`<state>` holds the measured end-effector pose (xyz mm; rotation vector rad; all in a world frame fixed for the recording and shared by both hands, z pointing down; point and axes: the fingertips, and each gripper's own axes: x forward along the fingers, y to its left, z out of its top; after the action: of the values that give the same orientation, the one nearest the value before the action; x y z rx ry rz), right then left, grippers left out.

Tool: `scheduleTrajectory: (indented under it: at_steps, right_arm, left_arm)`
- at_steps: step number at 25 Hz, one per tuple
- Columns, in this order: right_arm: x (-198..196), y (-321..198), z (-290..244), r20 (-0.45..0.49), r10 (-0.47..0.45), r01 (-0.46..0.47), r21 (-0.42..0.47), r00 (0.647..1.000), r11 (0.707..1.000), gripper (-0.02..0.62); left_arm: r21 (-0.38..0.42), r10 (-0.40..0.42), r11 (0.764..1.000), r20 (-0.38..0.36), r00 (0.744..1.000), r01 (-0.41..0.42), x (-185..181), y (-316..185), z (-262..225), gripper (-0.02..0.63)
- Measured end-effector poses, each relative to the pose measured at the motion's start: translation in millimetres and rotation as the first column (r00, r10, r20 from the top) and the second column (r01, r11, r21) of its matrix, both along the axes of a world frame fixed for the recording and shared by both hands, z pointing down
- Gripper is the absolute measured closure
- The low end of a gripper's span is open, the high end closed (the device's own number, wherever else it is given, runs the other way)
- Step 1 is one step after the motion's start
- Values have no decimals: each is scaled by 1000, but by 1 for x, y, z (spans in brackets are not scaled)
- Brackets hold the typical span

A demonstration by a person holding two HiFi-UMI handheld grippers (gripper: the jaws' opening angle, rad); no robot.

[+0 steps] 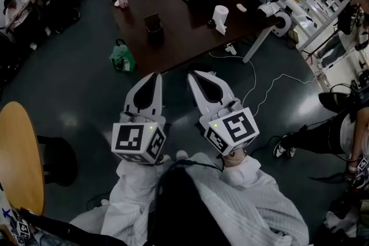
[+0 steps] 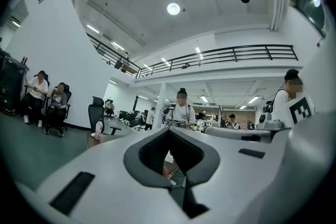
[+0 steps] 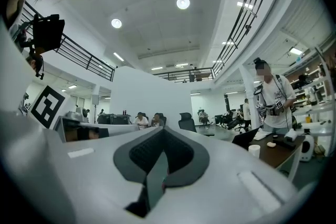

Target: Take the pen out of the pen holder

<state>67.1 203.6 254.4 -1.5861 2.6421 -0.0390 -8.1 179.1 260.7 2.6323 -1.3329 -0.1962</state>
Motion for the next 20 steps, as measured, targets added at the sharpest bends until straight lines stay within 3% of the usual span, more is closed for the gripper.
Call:
scheduleTrajectory:
  at_steps: [11, 20]
  right_arm:
    - [14, -27, 13, 5, -45, 45, -37, 999, 998, 595]
    - [5, -126, 31, 12, -31, 31, -60, 999, 998, 594]
  left_arm:
    - [-20, -32, 999, 30, 999, 33, 20, -24, 10, 604]
    - [-33, -34, 999, 20, 999, 35, 2, -127, 25, 604]
